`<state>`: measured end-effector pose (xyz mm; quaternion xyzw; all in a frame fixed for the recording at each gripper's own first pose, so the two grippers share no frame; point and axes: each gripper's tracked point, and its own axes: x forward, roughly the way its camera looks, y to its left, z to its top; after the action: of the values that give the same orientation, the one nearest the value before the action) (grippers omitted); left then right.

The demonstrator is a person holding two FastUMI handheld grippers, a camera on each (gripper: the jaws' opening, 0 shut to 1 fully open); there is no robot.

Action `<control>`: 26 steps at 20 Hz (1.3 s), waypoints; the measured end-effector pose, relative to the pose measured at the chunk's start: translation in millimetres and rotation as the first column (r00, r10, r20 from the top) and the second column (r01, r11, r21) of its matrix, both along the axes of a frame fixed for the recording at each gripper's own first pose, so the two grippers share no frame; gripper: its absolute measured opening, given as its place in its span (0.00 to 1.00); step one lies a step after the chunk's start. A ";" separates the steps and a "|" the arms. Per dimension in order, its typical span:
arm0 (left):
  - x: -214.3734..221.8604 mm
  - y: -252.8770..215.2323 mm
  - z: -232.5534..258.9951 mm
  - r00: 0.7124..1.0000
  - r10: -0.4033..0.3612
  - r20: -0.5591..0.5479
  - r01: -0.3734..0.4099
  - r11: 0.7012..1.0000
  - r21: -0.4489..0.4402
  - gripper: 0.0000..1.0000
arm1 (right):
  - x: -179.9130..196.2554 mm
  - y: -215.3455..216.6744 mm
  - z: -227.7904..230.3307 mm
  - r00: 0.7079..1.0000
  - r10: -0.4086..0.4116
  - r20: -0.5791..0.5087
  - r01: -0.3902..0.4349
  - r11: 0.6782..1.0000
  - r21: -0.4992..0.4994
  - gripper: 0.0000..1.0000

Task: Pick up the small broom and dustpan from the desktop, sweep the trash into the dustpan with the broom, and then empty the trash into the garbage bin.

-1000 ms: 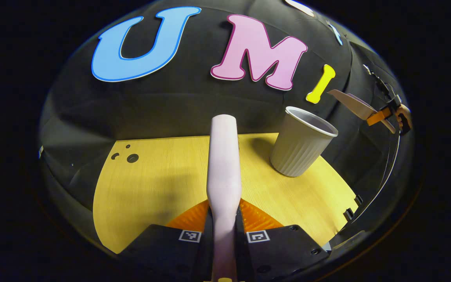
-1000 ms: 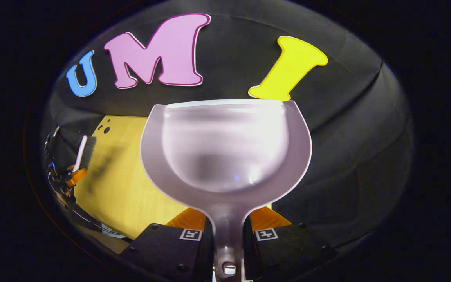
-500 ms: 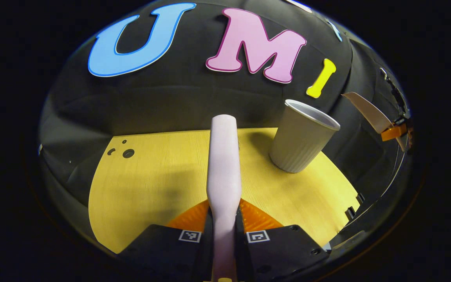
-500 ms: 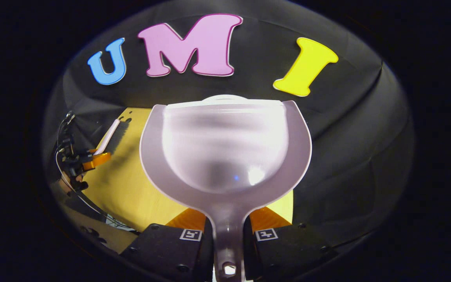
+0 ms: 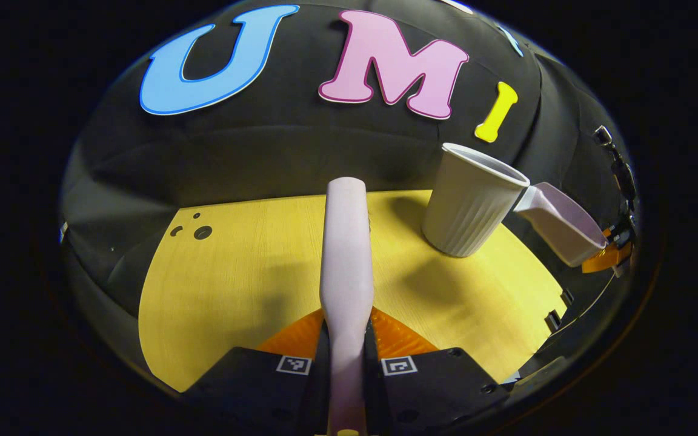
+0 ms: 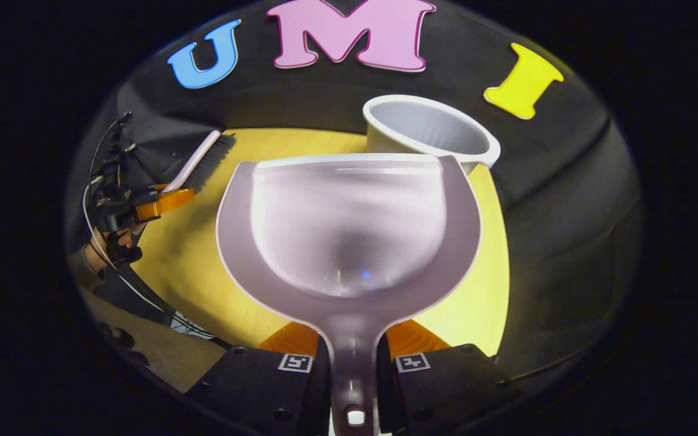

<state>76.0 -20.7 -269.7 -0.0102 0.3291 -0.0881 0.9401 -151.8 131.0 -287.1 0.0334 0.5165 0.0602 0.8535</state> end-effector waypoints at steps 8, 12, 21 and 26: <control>-11.3 0.1 -49.9 0.996 0.022 -0.084 -0.021 1.000 0.017 0.28 | -13.7 48.7 -102.6 0.994 -0.022 -0.103 0.026 0.999 0.038 0.34; -12.5 0.4 -77.2 0.991 0.025 -0.131 -0.020 0.999 0.043 0.28 | -7.2 62.4 -133.2 0.988 -0.024 -0.155 0.028 0.999 0.021 0.34; -15.7 9.1 -119.3 0.972 0.072 -0.225 -0.054 0.995 0.088 0.28 | -9.4 71.3 -176.8 0.971 -0.048 -0.234 0.049 0.999 0.000 0.34; -15.1 5.9 -131.5 0.962 0.081 -0.260 -0.051 0.992 0.120 0.30 | -11.3 74.6 -186.2 0.970 -0.047 -0.238 0.047 0.999 -0.004 0.35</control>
<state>60.9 -14.9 -401.2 0.0198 0.4552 -0.0362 0.8894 -163.1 205.6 -473.4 0.0534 0.6140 0.0359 0.7867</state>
